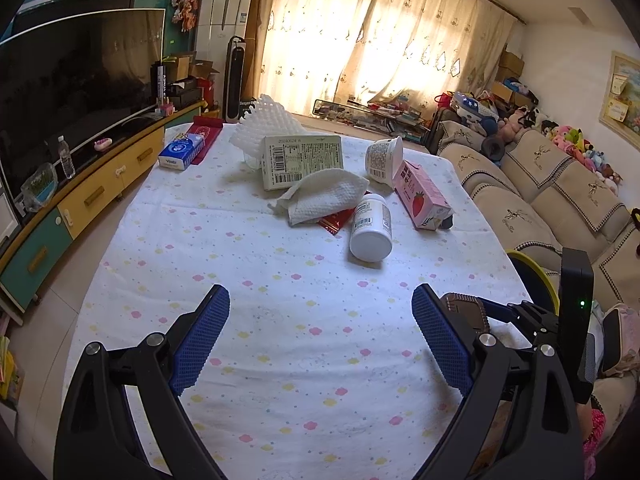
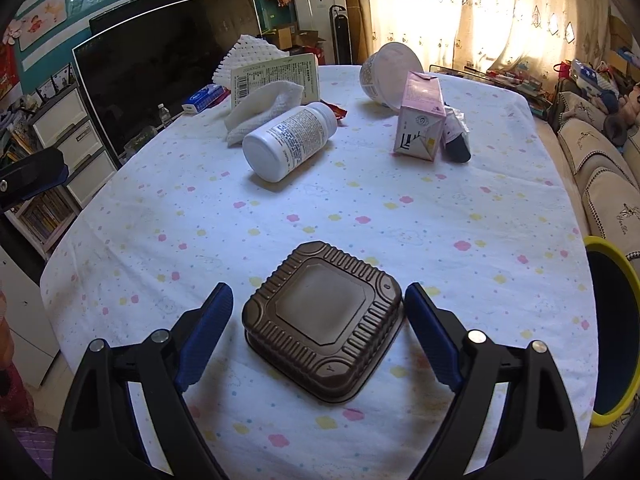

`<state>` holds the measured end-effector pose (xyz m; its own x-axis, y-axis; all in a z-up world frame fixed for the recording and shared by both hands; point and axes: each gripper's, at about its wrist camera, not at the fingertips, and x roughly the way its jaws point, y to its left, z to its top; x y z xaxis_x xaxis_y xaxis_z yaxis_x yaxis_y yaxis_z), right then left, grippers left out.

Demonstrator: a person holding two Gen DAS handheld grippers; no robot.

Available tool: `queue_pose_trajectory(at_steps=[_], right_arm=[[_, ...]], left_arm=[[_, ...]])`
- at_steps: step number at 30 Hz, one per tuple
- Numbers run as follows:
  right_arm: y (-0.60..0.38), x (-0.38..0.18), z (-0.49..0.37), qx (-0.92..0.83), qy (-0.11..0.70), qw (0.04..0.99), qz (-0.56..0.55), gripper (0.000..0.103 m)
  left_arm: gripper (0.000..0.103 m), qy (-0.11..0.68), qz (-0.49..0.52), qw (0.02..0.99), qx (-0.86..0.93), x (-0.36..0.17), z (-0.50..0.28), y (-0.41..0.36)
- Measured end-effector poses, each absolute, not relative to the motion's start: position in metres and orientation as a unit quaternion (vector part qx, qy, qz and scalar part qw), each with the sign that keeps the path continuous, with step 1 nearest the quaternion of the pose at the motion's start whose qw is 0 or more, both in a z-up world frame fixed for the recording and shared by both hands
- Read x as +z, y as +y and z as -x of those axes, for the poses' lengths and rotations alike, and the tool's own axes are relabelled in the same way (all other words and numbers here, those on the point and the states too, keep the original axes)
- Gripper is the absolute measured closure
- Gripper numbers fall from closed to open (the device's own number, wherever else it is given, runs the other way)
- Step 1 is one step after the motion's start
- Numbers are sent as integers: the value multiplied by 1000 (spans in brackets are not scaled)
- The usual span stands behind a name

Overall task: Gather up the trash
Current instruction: 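Grasp the brown square food container with the right gripper, then carry the brown container into the yellow bin and release it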

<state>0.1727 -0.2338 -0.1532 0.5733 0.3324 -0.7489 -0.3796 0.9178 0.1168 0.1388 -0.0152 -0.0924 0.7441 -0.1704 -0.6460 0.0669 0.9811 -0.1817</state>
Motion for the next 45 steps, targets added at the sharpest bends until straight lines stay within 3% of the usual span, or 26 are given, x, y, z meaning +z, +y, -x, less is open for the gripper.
queue_pose_trajectory(at_steps=[18, 33, 45], right_arm=[[-261, -138, -160, 174, 389, 905, 7, 32], [-425, -130, -165, -29, 359, 930, -76, 31], [-504, -163, -177, -117, 379, 910, -118, 31]], left_arm=[[12, 364, 63, 927, -69, -101, -144, -26], [12, 381, 32, 921, -80, -107, -157, -58], [12, 396, 5, 913, -93, -111, -170, -91]])
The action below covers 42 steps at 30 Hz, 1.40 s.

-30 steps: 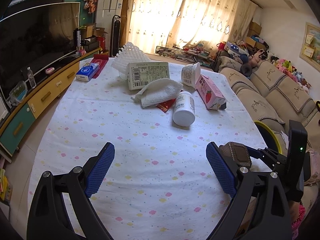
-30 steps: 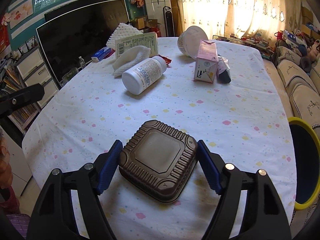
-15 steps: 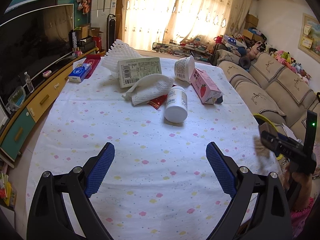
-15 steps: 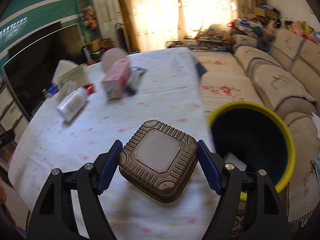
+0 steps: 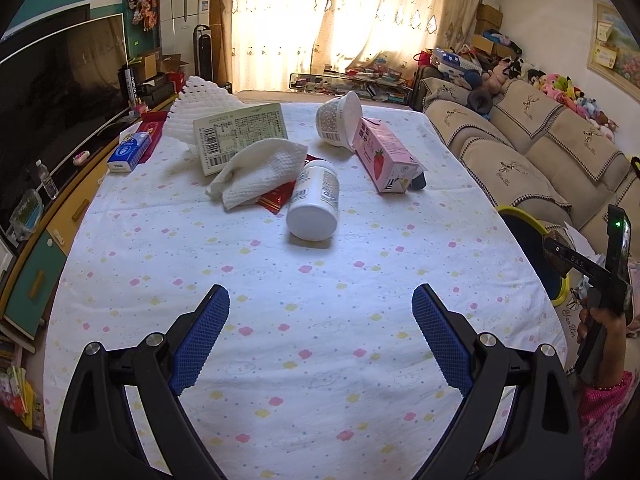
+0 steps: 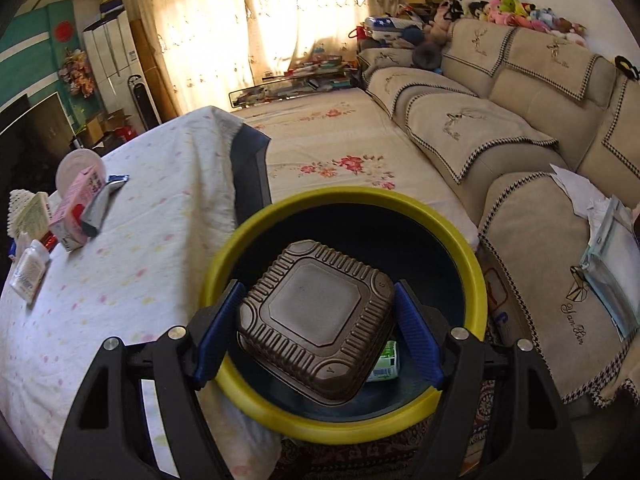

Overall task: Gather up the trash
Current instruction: 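Carry the brown container into the yellow bin and release it, then grasp the white pill bottle with the left gripper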

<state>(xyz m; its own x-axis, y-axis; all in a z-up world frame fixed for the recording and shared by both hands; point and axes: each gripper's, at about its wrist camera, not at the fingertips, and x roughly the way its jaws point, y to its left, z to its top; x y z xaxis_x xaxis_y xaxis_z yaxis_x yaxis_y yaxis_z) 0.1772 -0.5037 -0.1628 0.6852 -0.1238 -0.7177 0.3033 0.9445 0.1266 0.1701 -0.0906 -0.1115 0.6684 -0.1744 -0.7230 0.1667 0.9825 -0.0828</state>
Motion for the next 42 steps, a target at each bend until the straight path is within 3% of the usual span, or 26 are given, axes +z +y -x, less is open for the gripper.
queue_pose_trajectory(at_steps=[25, 38, 42], right_arm=[[-513, -176, -178, -124, 386, 903, -141, 24], [-498, -177, -182, -104, 392, 904, -135, 24], [-500, -179, -182, -99, 395, 903, -136, 24]], left_arm=[[12, 428, -6, 898, -100, -130, -189, -110], [12, 440, 12, 893, -93, -138, -250, -99], [19, 447, 13, 890, -90, -146, -273, -104]])
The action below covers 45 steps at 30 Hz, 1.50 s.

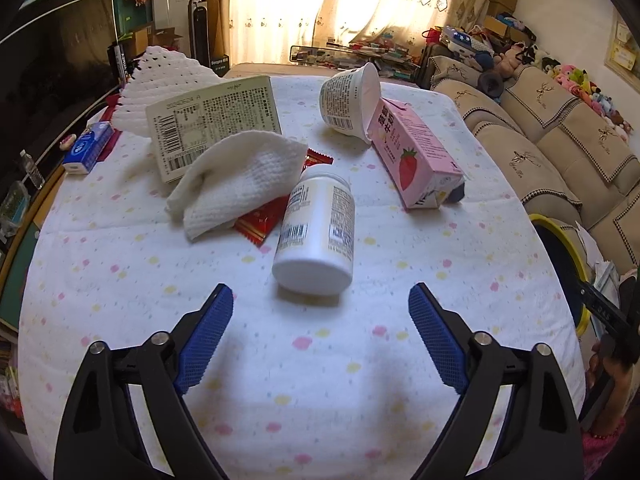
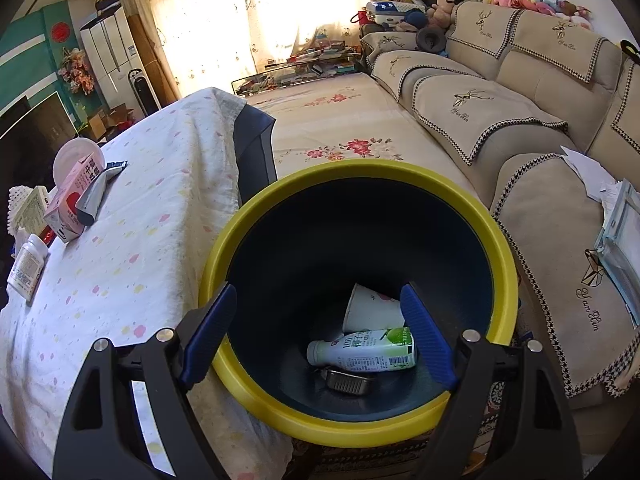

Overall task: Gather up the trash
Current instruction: 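Grasp the white pill bottle with the left gripper, then carry the pill bottle over the yellow bin and open the left gripper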

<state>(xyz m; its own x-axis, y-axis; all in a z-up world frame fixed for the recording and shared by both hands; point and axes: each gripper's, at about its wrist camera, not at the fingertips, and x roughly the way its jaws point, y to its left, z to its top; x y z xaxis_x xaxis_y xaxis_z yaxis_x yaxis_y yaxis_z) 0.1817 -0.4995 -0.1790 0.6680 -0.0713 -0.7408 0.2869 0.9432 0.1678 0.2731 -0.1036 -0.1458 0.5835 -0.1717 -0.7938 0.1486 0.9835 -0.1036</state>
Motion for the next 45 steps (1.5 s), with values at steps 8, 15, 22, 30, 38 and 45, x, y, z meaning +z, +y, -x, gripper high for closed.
queue_pose_trajectory(at_steps=[8, 15, 22, 30, 38, 45], right_arm=[[-502, -183, -183, -97, 400, 901, -141, 23], [-500, -189, -185, -93, 405, 898, -143, 23], [-499, -190, -184, -90, 406, 898, -143, 23], [-498, -188, -181, -90, 403, 899, -144, 23], [-496, -186, -176, -87, 402, 900, -144, 23], [-492, -181, -172, -82, 398, 902, -142, 23]], left_arm=[[34, 468, 11, 880, -81, -164, -300, -113], [45, 471, 15, 879, -76, -172, -310, -114], [54, 457, -2, 887, -69, -169, -309, -119], [55, 433, -19, 898, -79, -154, -294, -122], [56, 409, -15, 907, -101, -129, -263, -113], [56, 389, -21, 914, -116, -109, -237, -110]])
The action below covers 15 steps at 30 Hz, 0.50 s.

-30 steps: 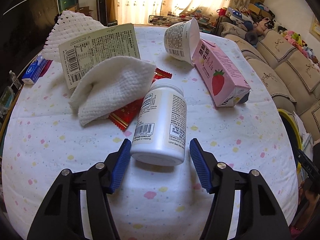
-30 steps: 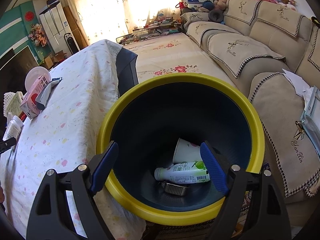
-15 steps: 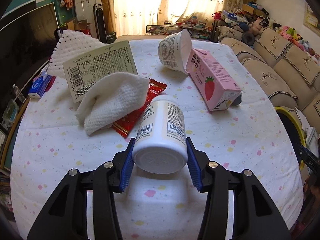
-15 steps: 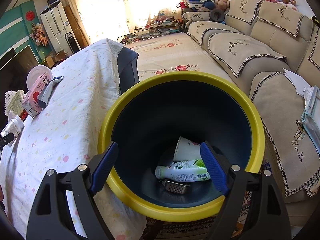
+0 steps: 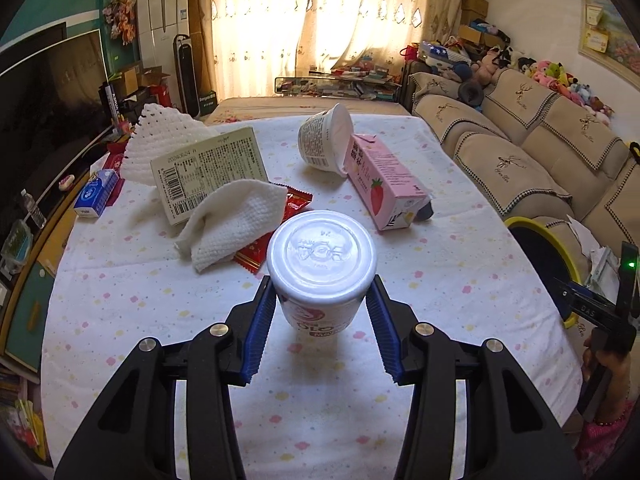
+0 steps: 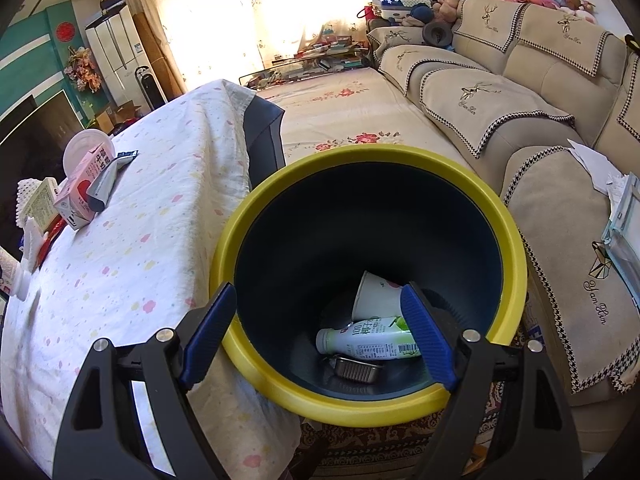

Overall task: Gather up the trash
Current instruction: 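Carry the pill bottle over the yellow bin and open the left gripper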

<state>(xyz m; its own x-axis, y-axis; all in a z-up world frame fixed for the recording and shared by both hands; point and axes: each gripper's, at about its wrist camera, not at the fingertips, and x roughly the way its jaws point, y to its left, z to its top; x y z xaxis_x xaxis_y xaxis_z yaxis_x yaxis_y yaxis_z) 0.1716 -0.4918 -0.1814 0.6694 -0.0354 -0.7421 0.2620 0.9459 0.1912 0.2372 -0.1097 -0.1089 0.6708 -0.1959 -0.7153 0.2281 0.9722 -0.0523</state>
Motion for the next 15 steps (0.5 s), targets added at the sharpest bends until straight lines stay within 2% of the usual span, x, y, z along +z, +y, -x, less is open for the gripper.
queue_pose_trajectory(at_steps=[15], right_arm=[[-500, -171, -141, -94, 384, 906, -149, 23]], left_arm=[[56, 378, -34, 911, -162, -88, -211, -139]])
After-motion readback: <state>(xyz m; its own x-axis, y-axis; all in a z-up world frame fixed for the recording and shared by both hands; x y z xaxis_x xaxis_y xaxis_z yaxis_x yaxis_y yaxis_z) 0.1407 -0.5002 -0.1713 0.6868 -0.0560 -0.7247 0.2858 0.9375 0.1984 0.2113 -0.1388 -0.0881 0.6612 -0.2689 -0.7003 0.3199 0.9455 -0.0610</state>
